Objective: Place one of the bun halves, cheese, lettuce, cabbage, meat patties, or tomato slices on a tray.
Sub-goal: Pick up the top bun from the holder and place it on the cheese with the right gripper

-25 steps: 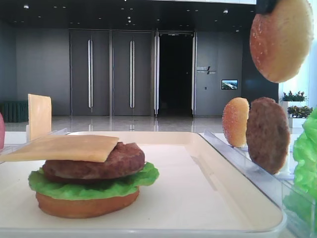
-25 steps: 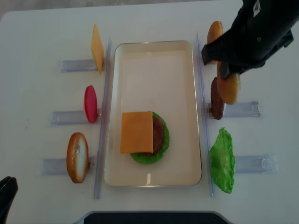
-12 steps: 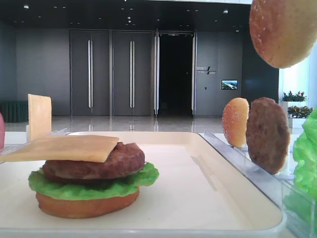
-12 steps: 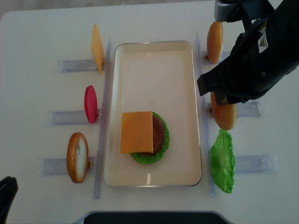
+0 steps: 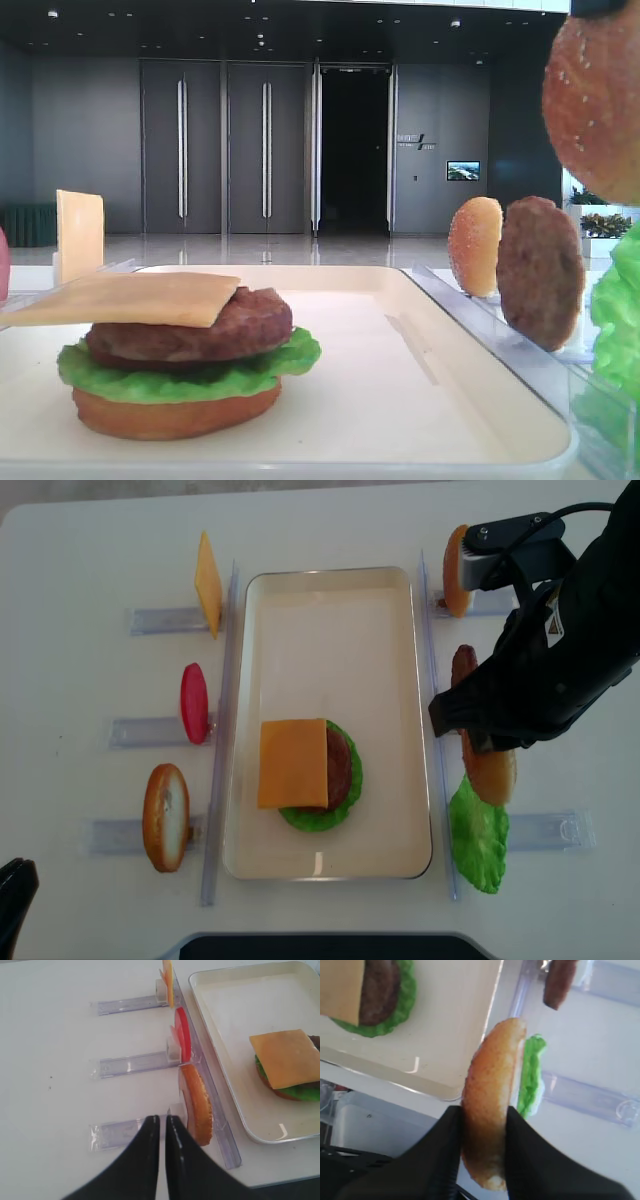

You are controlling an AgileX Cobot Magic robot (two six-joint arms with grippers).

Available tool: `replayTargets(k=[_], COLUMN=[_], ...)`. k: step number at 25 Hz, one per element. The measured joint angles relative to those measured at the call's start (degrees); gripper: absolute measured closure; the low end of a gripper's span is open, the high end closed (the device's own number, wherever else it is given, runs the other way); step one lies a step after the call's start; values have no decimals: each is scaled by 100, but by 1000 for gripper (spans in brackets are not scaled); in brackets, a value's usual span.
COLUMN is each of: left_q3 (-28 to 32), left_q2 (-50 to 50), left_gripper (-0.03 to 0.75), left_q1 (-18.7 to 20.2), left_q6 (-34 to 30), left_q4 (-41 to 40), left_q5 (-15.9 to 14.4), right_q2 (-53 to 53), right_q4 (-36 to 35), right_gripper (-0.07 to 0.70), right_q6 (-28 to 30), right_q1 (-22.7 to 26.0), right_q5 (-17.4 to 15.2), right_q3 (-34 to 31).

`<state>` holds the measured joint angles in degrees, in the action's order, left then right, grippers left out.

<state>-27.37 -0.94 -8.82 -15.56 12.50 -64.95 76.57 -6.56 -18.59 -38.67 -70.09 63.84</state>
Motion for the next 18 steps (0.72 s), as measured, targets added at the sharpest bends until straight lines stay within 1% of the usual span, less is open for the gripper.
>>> replayTargets(k=[2, 7, 9, 13, 16, 18], left_q3=[0, 0, 0, 0, 0, 0], left_q2=[0, 0, 0, 0, 0, 0], left_gripper=[414, 414, 414, 414, 414, 414], left_q1=[0, 0, 0, 0, 0, 0], left_q6=[0, 0, 0, 0, 0, 0], left_q4=[0, 0, 0, 0, 0, 0], left_q5=[0, 0, 0, 0, 0, 0], right_q2=[0, 51, 210, 686, 870, 940], right_q4=[-326, -1274, -1858, -3197, -4158, -4660], right_gripper=[423, 423, 423, 423, 423, 423], right_q6=[183, 841, 1248, 2324, 3078, 3452], right_q1=[0, 50, 203, 580, 671, 671], right_q5=[116, 816, 990, 1256, 1589, 1713], right_q3=[0, 0, 0, -116, -211, -228])
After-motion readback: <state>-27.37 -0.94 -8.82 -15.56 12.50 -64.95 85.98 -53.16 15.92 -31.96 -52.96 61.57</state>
